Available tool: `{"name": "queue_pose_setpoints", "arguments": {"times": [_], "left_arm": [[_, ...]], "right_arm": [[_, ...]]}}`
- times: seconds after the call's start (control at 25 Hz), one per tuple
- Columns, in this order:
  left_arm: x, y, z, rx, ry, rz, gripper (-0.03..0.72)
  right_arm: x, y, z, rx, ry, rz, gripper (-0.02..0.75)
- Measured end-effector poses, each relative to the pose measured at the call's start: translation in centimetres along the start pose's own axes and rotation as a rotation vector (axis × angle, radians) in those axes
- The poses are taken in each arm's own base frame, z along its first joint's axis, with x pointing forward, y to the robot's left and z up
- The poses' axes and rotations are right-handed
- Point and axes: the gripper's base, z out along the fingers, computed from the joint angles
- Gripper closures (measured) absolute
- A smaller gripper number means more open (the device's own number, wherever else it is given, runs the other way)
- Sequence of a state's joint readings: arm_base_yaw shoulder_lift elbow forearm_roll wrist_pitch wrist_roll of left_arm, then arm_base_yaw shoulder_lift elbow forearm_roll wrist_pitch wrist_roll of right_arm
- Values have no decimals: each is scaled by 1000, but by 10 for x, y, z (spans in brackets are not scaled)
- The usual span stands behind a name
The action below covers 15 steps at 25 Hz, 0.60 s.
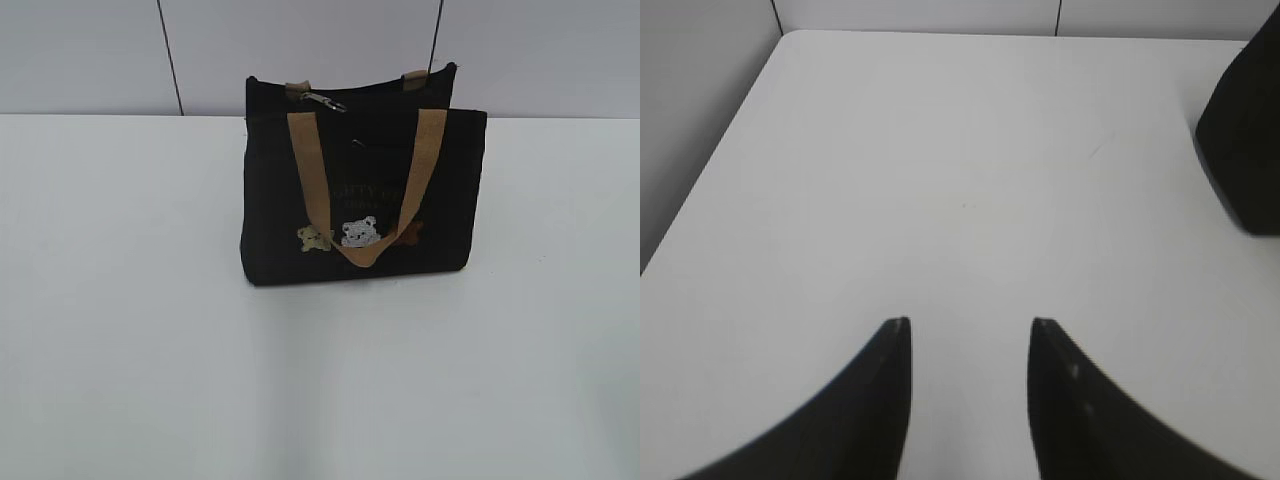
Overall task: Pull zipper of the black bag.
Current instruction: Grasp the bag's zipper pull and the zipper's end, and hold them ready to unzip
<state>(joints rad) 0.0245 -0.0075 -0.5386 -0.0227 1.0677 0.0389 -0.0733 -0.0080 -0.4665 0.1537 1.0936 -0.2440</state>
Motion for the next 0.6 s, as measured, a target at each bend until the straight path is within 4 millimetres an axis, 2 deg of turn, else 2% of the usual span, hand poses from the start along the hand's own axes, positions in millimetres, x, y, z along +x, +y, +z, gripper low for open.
{"name": "queue_pose_setpoints", "arguments": {"times": [0.48, 0.6], "left_arm": [[-1, 0, -1, 0, -8, 0, 395], [-21, -1, -7, 13, -145, -10, 395]], "right_arm": [[0, 0, 0, -1, 0, 0, 264], [0, 0, 0, -1, 0, 0, 264]]}}
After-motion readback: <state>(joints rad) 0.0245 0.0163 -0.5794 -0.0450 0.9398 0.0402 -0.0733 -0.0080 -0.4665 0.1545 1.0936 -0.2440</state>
